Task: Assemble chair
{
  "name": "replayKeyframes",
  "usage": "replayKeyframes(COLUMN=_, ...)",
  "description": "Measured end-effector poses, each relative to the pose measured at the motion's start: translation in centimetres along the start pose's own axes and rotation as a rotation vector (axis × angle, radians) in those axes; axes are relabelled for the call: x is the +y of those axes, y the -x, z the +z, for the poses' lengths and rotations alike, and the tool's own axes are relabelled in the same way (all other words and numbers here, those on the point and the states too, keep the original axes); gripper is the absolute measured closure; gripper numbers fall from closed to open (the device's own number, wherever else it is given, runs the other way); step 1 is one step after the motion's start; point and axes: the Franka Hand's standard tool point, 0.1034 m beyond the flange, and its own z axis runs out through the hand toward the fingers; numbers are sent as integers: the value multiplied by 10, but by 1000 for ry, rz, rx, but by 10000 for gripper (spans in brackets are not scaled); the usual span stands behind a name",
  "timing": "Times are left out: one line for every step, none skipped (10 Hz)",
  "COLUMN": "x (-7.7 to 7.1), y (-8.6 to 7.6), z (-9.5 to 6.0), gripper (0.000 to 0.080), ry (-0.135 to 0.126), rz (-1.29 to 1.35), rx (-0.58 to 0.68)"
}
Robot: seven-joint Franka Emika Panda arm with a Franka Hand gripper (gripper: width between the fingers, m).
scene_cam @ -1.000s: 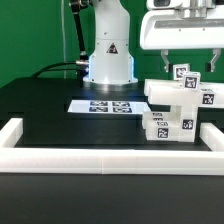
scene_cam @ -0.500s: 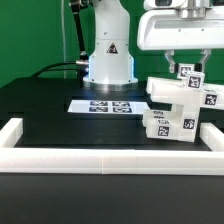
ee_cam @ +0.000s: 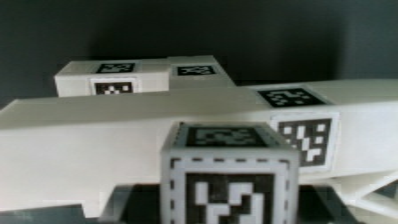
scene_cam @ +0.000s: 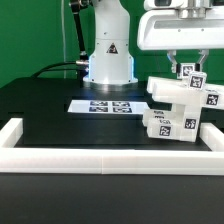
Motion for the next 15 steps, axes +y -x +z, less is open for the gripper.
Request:
replayKeyframes(x=0, y=0, z=0, gripper=512, ry=0, rz=26, rx=0)
replayKeyframes(x=0, y=0, z=0, gripper=512, ry=-1, rz=95, rx=0)
replayKeyframes(x=0, y=0, z=0, gripper=512, ry=-1, rz=162, rx=0)
replayKeyframes(x=0, y=0, z=0, gripper=512, ry=-1, rz=226, rx=-1)
replayKeyframes(x=-1, y=0, z=0, gripper=511, ry=-1, rz=297, rx=-1)
replayKeyframes(x=-1, y=0, z=0, gripper=511, ry=-1, rz=365, rx=-1)
replayKeyframes(x=-1, y=0, z=0, gripper=511, ry=-2, rz=432, rx=-2)
replayKeyframes(x=-2, y=1, z=0, gripper=511, ry=-3, rz=504, rx=-2)
replayKeyframes(x=-2, y=1, z=0, gripper=511, ry=-3, rz=526, rx=-3)
replayKeyframes(x=-2, y=1, z=1, gripper=415, ry=-3, rz=508, rx=-3)
replayKeyframes(x=-2, y=1, z=1, gripper=281, ry=-3, rz=475, rx=-3)
replayKeyframes(x=-2, y=1, z=1, gripper=281, ry=0, rz=458, rx=-3)
replayKeyframes(x=-2, y=1, z=2, gripper=178, ry=1, rz=404, rx=-3)
replayKeyframes(x=-2, y=1, z=2, gripper=158, ry=2, rz=296, rx=-2)
replayKeyframes(x=-2, y=1, z=1, gripper=158, ry=2, rz=244, rx=-2)
